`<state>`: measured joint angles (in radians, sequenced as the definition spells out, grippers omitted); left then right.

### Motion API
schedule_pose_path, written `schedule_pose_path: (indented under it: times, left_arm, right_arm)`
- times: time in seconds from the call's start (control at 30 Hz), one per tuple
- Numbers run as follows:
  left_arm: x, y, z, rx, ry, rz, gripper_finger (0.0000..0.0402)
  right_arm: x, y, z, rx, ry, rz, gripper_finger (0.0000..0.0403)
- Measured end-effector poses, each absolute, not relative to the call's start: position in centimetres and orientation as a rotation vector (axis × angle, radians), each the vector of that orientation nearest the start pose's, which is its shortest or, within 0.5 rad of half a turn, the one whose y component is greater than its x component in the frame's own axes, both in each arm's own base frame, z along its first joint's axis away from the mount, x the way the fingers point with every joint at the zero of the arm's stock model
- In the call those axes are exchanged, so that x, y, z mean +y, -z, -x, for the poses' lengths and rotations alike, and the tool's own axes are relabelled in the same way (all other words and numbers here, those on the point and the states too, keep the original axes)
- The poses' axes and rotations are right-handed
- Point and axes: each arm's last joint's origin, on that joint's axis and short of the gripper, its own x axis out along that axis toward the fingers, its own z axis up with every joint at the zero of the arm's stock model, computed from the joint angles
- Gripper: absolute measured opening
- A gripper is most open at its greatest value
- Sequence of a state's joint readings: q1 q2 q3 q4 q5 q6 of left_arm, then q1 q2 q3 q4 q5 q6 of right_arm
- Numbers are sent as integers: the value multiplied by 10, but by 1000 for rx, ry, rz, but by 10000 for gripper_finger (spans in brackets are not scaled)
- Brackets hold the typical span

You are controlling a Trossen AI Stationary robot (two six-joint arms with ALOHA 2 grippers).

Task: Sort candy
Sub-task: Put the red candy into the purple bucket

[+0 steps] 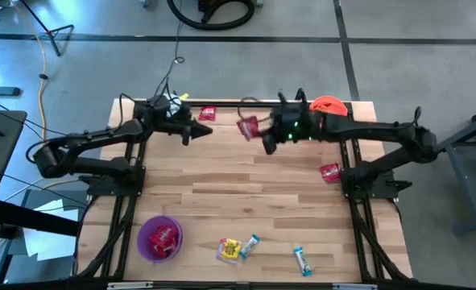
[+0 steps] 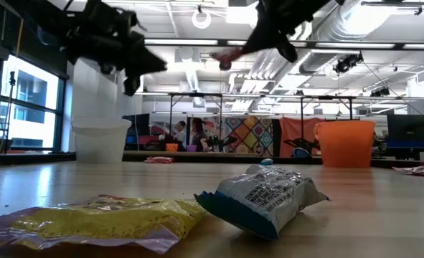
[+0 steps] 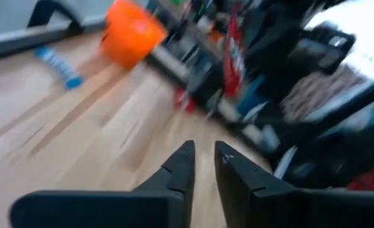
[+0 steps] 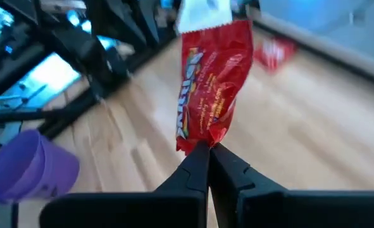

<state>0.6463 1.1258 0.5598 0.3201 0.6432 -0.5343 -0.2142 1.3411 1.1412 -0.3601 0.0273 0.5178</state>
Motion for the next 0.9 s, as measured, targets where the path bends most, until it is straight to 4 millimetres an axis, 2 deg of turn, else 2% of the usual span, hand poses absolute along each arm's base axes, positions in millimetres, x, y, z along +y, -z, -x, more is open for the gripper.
schedule_pose_path:
  times: [0.13,0.27,0.43,0.57,0.73,0.9]
  left_arm:
    - [122,-255,-208,24,-47,736,82]
    - [116,-264,-225,-11,-86,758,115]
    - [109,-283,-253,-61,-125,692,134]
    - [115,-296,-266,-98,-156,658,141]
    - [127,-305,-271,-128,-177,642,143]
    - [128,-314,-270,-115,-73,605,143]
  right_arm:
    - [-82,-337,-286,402,355,-468,0]
    - [-88,-345,-288,332,306,-447,0]
    - [-84,-349,-290,298,266,-417,0]
    - [-78,-352,-293,263,241,-409,0]
    - [-71,-353,-295,251,261,-424,0]
    - [-67,-355,-297,229,280,-410,0]
